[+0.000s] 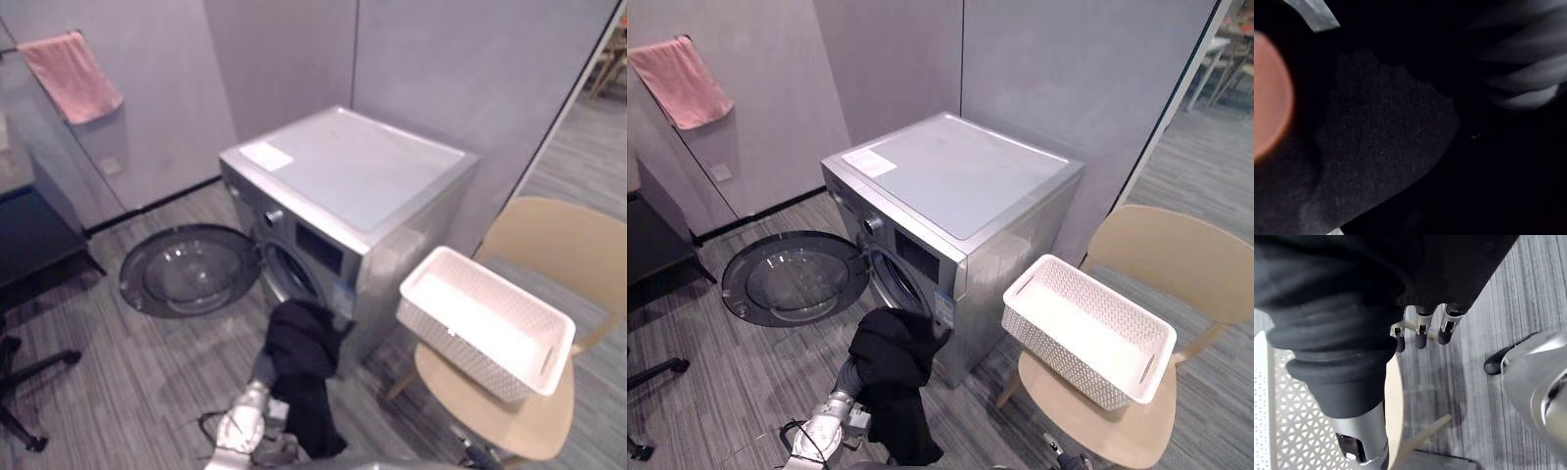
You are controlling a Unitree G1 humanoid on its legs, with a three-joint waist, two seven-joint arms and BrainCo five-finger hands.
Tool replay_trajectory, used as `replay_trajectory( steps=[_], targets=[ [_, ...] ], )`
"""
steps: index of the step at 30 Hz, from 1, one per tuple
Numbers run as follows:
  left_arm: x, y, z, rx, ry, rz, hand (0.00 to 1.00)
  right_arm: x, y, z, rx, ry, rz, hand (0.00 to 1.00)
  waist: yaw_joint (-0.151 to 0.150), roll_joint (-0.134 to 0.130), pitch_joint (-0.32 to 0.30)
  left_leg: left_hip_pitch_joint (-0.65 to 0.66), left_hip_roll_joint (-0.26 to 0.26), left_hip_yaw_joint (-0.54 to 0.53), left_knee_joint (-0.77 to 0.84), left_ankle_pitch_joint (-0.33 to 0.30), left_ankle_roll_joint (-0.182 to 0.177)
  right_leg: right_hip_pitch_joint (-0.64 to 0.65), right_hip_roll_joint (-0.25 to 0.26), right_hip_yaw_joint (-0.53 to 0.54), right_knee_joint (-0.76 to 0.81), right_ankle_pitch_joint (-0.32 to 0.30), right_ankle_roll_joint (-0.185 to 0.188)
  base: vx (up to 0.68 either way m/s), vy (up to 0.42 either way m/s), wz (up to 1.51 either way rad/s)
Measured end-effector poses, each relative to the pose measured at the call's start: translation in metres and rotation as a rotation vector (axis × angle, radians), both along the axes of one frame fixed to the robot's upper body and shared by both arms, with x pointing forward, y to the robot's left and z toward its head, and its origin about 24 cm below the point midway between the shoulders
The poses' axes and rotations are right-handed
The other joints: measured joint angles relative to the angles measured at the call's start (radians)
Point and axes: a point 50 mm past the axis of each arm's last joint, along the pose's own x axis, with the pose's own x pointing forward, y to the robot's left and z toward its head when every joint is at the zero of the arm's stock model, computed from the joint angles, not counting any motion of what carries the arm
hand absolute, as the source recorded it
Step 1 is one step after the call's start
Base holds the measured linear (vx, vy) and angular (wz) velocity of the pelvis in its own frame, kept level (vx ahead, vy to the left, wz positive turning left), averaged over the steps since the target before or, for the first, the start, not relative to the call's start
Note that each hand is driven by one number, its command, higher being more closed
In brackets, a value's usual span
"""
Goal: Pick up the laundry basket with both hands and put the clothes into the washing machine.
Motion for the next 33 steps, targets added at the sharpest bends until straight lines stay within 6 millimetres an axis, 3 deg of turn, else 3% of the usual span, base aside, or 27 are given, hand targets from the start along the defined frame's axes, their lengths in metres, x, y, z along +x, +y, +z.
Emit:
replay_trajectory(
  steps=[4,6,8,10,13,15,16,17,18,21,25,27,29,31,32,33],
  targets=[
    [-0.007,0.005,0.004,-0.02,-0.01,0.039,1.0,0.013,0.015,-0.003,0.023,0.022,0.062,0.0,0.056,0.013,-0.003,-0.069,-0.018,0.003,0.033,-0.001,0.001,-0.004,0.025,0.064,-0.106,0.025,0.043,-0.04,0.079,0.0],
    [-0.007,0.006,0.004,-0.022,-0.006,0.042,1.0,0.018,0.02,-0.003,0.038,0.028,0.073,0.0,0.059,0.01,-0.002,-0.108,-0.024,-0.006,0.071,0.005,0.011,-0.01,0.026,0.07,-0.115,0.032,0.05,0.0,0.086,0.27],
    [-0.005,0.006,0.005,-0.017,-0.013,0.036,1.0,0.03,0.029,-0.003,0.053,0.022,0.094,0.0,0.083,-0.007,0.019,-0.162,-0.061,-0.019,0.16,-0.019,0.05,-0.019,0.01,0.085,-0.099,0.072,0.054,0.03,0.095,0.39],
    [-0.007,0.005,0.004,-0.017,-0.007,0.03,1.0,0.035,0.033,-0.002,0.06,0.008,0.096,0.0,0.093,-0.02,0.027,-0.202,-0.089,-0.034,0.25,-0.064,0.065,-0.018,0.013,0.123,-0.071,0.061,0.054,0.02,0.102,0.39],
    [-0.007,0.006,0.004,-0.023,-0.002,0.017,1.0,0.039,0.031,0.0,0.059,-0.013,0.086,0.0,0.097,-0.033,0.025,-0.236,-0.126,-0.057,0.331,-0.104,0.093,-0.012,0.042,0.222,-0.05,-0.005,0.009,0.02,0.116,0.37],
    [-0.008,0.005,0.003,-0.025,0.005,-0.003,1.0,0.045,0.03,0.002,0.06,-0.037,0.077,0.0,0.101,-0.054,0.017,-0.249,-0.146,-0.055,0.324,-0.107,0.1,-0.015,0.06,0.293,-0.068,-0.041,-0.08,0.08,0.132,0.16],
    [-0.008,0.006,0.002,-0.024,0.008,-0.004,1.0,0.046,0.03,0.002,0.062,-0.039,0.078,0.0,0.1,-0.062,0.012,-0.255,-0.146,-0.052,0.318,-0.108,0.103,-0.019,0.063,0.309,-0.073,-0.05,-0.095,0.1,0.129,0.06],
    [-0.009,0.008,0.001,-0.013,0.015,-0.012,1.0,0.049,0.032,0.003,0.067,-0.045,0.082,0.0,0.094,-0.085,0.009,-0.252,-0.152,-0.041,0.292,-0.104,0.111,-0.029,0.066,0.346,-0.059,-0.058,-0.11,0.11,0.052,0.04],
    [-0.01,0.012,-0.002,0.005,0.034,-0.023,1.0,0.051,0.034,0.003,0.072,-0.05,0.085,0.0,0.077,-0.096,0.009,-0.241,-0.15,-0.025,0.256,-0.094,0.124,-0.062,0.095,0.388,0.0,-0.048,-0.093,0.12,0.013,-0.08],
    [-0.01,0.01,-0.005,0.012,0.053,-0.036,1.0,0.053,0.031,0.004,0.064,-0.061,0.086,0.0,0.068,-0.095,0.012,-0.159,-0.124,-0.008,0.169,-0.071,0.132,-0.071,0.198,0.386,0.006,-0.05,-0.096,0.09,-0.062,-0.39],
    [-0.005,-0.008,-0.013,0.01,0.078,-0.119,1.0,0.033,0.014,0.003,0.033,-0.042,-0.016,0.0,0.0,-0.087,0.012,-0.13,-0.144,-0.022,0.08,-0.022,0.127,-0.07,0.17,0.352,-0.032,-0.02,-0.079,0.13,-0.035,0.12],
    [-0.007,-0.013,-0.016,0.002,0.094,-0.145,1.0,0.023,0.011,0.001,0.035,-0.022,-0.071,0.0,-0.01,-0.071,0.025,-0.132,-0.149,-0.022,0.094,-0.029,0.135,-0.065,0.165,0.357,-0.035,-0.022,-0.068,0.15,0.0,-0.08],
    [-0.008,-0.018,-0.017,-0.01,0.101,-0.174,1.0,0.01,0.011,-0.002,0.039,0.016,-0.094,0.0,-0.031,-0.061,0.027,-0.137,-0.164,-0.024,0.15,-0.083,0.143,-0.044,0.164,0.353,-0.028,-0.044,-0.06,0.18,-0.005,0.0],
    [-0.005,-0.018,-0.015,-0.01,0.091,-0.184,1.0,0.005,0.014,-0.003,0.052,0.028,-0.103,0.0,-0.043,-0.051,0.031,-0.152,-0.18,-0.048,0.23,-0.143,0.14,-0.039,0.17,0.338,0.022,-0.089,-0.08,0.14,-0.014,0.24],
    [-0.004,-0.019,-0.014,-0.014,0.088,-0.184,1.0,0.002,0.015,-0.004,0.06,0.03,-0.116,0.0,-0.053,-0.044,0.032,-0.172,-0.19,-0.069,0.297,-0.186,0.122,-0.03,0.173,0.32,0.038,-0.113,-0.096,0.18,-0.028,0.57],
    [-0.001,-0.019,-0.013,-0.013,0.083,-0.182,1.0,0.002,0.016,-0.004,0.066,0.027,-0.134,0.0,-0.054,-0.041,0.024,-0.206,-0.193,-0.076,0.379,-0.222,0.075,-0.014,0.169,0.304,0.038,-0.125,-0.092,0.19,-0.019,0.53]
  ],
)
